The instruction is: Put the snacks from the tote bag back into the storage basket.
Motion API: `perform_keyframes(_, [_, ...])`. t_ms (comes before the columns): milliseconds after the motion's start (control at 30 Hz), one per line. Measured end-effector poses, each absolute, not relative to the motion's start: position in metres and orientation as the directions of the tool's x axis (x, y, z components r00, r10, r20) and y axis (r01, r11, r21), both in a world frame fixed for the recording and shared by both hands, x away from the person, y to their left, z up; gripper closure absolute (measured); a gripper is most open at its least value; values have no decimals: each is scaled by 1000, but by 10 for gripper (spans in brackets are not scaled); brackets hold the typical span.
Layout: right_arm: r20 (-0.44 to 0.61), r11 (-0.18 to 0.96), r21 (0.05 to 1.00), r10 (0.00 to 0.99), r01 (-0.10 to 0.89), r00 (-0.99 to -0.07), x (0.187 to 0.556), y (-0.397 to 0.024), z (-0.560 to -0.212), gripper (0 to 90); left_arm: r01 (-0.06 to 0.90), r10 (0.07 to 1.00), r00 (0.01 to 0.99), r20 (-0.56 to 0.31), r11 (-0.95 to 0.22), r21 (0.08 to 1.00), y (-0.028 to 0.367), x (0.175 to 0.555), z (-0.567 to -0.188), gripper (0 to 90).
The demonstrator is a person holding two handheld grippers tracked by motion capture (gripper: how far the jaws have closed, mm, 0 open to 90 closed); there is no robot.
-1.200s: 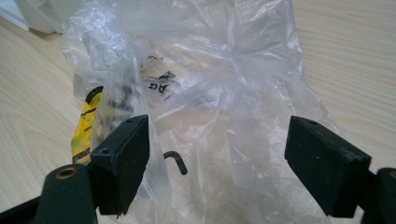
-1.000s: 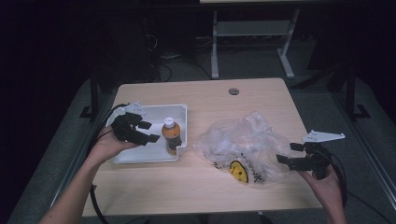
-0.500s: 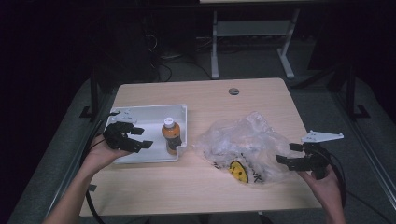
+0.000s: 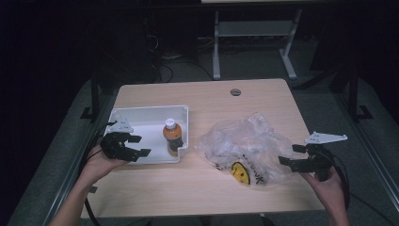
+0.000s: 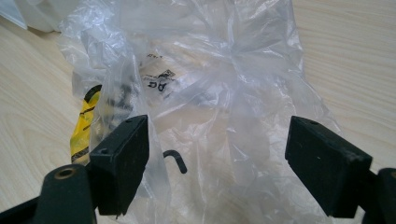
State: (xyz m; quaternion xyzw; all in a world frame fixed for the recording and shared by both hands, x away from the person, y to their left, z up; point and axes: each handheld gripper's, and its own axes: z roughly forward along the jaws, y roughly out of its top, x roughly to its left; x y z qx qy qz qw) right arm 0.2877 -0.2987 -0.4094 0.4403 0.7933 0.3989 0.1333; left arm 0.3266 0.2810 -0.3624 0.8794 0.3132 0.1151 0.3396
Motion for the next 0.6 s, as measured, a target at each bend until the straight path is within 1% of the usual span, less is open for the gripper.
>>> perform_keyframes(300, [136, 299, 749, 804, 591, -579, 287, -298, -410, 211, 493, 651, 759, -26, -548, 676, 291, 316, -373, 315])
perform_keyframes(600, [135, 297, 753, 804, 587, -580, 287, -297, -409, 210, 493, 654, 756, -28, -541, 682, 296, 309, -379, 296])
